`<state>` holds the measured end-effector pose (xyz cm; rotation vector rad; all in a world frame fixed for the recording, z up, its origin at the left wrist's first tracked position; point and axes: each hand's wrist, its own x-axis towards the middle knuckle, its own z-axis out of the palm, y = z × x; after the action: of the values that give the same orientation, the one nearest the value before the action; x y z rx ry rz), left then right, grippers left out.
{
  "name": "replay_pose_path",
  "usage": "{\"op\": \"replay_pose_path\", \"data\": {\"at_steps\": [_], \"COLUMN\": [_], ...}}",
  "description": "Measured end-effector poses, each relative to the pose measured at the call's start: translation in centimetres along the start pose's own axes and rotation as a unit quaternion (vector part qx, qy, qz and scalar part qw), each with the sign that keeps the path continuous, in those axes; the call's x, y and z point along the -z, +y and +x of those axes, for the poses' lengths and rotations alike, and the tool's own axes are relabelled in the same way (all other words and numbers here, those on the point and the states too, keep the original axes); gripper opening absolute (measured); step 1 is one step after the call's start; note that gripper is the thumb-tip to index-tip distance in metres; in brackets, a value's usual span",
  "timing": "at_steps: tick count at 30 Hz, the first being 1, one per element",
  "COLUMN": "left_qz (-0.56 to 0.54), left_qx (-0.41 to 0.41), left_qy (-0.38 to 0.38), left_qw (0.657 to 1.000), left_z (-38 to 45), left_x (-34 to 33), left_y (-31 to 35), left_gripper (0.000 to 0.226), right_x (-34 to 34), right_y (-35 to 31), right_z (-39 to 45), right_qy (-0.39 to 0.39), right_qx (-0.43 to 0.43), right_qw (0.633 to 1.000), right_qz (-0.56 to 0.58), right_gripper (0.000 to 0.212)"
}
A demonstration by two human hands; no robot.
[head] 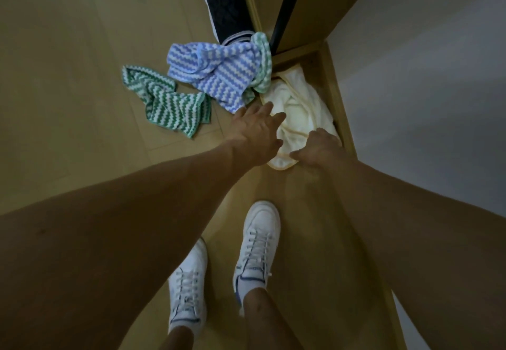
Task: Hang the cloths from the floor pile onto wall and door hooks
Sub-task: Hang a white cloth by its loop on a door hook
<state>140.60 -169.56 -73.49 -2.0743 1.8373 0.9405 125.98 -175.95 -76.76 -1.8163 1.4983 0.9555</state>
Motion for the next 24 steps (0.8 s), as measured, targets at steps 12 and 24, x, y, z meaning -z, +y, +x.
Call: {"op": "replay_pose_path", "data": {"at_steps": [12, 24], "left_qz": [-0.005, -0.004], "left_qx": [-0.022, -0.142], "left_qy": [0.022, 0.148], "left_qw": [1.000, 0.979], "left_z": [-5.4, -20.0], "left_x": [8.1, 27.1], "left_y": [1.3, 6.8], "left_gripper": [0.066, 0.061], "right_x": [7.6, 19.1], "right_y": [-0.3, -2.3], "right_z": [-11.2, -35.9], "right_qy": [0.305, 0.391], "right_qx": [0.092, 0.150], "right_qw": [0.935, 0.869], "right_qz": [0.153, 0.264], "right_gripper": [0.031, 0.020]}}
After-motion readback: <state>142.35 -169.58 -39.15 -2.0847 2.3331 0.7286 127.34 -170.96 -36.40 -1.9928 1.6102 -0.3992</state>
